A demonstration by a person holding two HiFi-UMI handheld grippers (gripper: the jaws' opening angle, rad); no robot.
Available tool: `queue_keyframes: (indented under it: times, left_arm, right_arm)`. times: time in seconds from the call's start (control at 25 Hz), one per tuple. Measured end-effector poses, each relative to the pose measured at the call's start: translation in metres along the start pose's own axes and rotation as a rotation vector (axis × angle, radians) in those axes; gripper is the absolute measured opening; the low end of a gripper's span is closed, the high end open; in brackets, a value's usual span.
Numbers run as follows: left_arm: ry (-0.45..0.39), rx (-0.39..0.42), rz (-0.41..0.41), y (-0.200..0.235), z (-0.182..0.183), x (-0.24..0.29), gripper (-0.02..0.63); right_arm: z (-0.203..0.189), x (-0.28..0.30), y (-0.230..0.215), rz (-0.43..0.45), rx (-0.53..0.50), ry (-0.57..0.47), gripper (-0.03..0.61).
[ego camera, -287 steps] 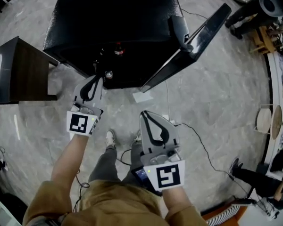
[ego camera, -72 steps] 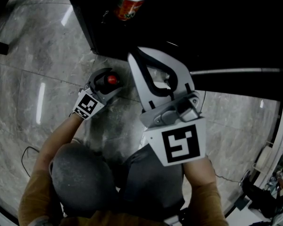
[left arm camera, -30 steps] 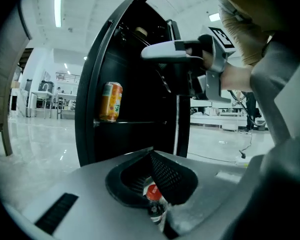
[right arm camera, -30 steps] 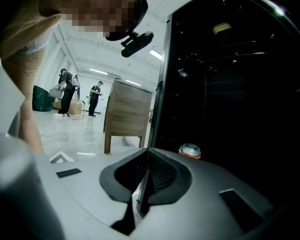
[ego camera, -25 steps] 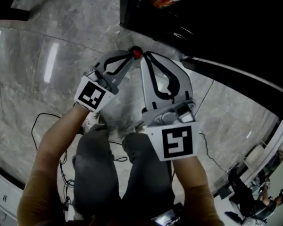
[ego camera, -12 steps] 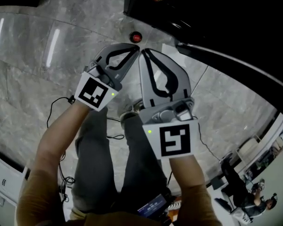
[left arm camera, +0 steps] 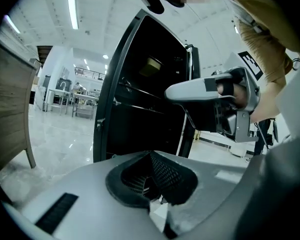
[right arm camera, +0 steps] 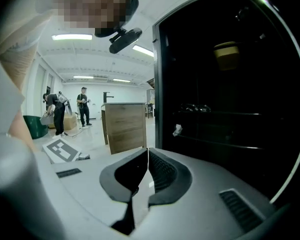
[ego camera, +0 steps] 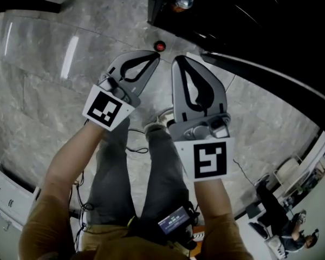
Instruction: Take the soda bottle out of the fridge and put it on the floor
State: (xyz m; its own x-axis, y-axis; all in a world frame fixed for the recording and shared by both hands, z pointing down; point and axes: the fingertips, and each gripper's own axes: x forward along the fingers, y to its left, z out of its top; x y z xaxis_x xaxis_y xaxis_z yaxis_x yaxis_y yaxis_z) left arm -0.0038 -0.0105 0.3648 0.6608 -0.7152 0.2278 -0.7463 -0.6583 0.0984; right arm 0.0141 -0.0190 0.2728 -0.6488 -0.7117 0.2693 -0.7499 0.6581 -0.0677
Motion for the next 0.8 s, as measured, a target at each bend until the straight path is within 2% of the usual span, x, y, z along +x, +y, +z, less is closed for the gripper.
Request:
queue_keyframes:
  times: [0.2,0.36,0.52,0.8]
  left_arm:
    - [-0.015,0.042,0.005,-0.007,0.053,-0.008,0.000]
    - [-0.018,0.024,0.009,-0.015,0.081,-0.011,0.000]
    - [-0.032,-0.001,0.026,-0.022,0.114,-0.015,0.000]
    - [-0.042,0.036,0.029,-0.046,0.172,-0.020,0.000]
  right_arm:
    - [0.053,-0.027,-0.026,-0.095,0.048,-0.045,0.003]
    - [0.069,-0.054,-0.036,-0.115,0.031,-0.023,0.003]
    - [0.101,-0.071,-0.041,-0.162,0.086,-0.049,0.003]
    - [0.146,-0.118,-0.052,-0.213,0.109,-0.076,0.003]
